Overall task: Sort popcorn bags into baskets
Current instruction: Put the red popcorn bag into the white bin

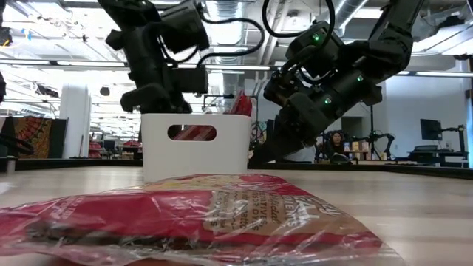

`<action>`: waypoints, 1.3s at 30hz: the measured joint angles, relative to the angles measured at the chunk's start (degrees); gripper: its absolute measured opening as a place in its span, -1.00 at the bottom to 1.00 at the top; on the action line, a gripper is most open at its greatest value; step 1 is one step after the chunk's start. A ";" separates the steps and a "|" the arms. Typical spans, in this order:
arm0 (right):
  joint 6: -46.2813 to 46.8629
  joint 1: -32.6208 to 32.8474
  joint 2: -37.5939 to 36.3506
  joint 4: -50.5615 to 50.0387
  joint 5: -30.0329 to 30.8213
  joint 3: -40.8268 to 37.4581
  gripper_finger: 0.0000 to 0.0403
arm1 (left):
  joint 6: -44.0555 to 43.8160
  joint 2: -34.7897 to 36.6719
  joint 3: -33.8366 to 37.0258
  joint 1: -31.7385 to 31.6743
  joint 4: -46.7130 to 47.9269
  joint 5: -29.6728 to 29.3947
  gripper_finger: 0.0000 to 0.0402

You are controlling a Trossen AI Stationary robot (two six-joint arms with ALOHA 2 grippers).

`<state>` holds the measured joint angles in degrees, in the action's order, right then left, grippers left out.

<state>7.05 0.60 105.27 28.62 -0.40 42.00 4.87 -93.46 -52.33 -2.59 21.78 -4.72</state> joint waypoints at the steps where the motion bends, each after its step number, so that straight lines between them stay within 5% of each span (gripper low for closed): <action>1: -0.02 0.00 0.00 -0.06 0.00 0.00 -0.98 | 0.05 -0.24 -0.03 -0.11 -0.05 0.27 -0.97; 20: -3.02 -0.68 0.07 -0.57 -1.88 1.68 -0.98 | -1.12 -6.90 -0.01 -0.64 -18.77 1.36 -0.97; 39: -5.44 -3.03 0.07 0.46 -0.81 1.79 -0.97 | -10.19 -5.17 -0.27 1.99 -21.20 8.92 -0.97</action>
<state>1.61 -2.43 105.34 29.08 -1.22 43.79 -5.31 -98.63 -52.60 -0.60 0.58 4.20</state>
